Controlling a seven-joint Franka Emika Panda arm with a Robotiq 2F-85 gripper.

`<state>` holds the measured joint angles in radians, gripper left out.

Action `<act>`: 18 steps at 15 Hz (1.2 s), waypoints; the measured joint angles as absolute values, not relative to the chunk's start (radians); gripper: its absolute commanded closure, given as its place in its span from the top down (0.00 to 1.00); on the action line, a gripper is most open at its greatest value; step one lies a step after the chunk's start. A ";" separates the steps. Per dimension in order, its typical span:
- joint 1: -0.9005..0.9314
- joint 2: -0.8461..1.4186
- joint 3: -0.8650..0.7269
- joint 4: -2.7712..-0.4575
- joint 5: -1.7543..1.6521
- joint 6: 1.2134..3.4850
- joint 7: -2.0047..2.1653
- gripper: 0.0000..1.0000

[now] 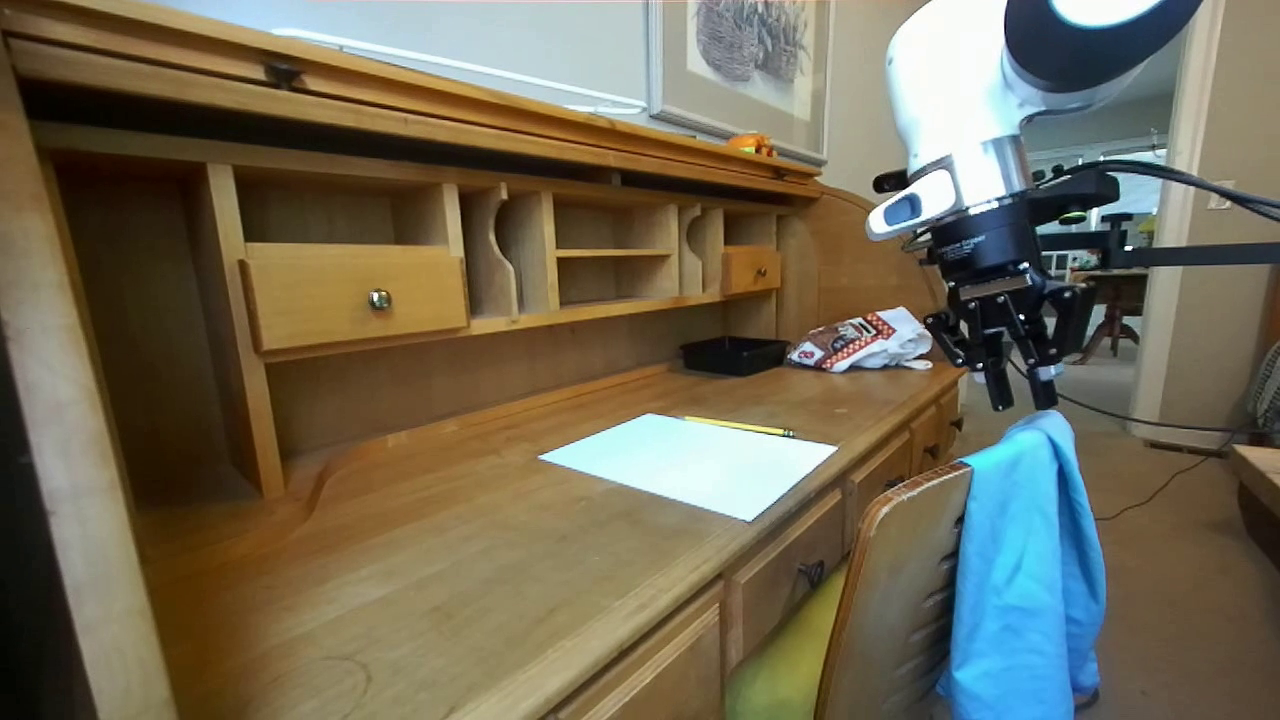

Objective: Put the blue cloth on the table

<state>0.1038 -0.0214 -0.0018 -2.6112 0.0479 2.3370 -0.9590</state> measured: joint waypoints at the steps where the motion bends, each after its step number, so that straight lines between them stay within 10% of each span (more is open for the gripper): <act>1: 0.102 -0.014 -0.002 -2.611 0.048 2.344 -0.959 0.29; 18: 0.059 0.069 0.021 -2.586 0.098 2.380 -1.019 0.19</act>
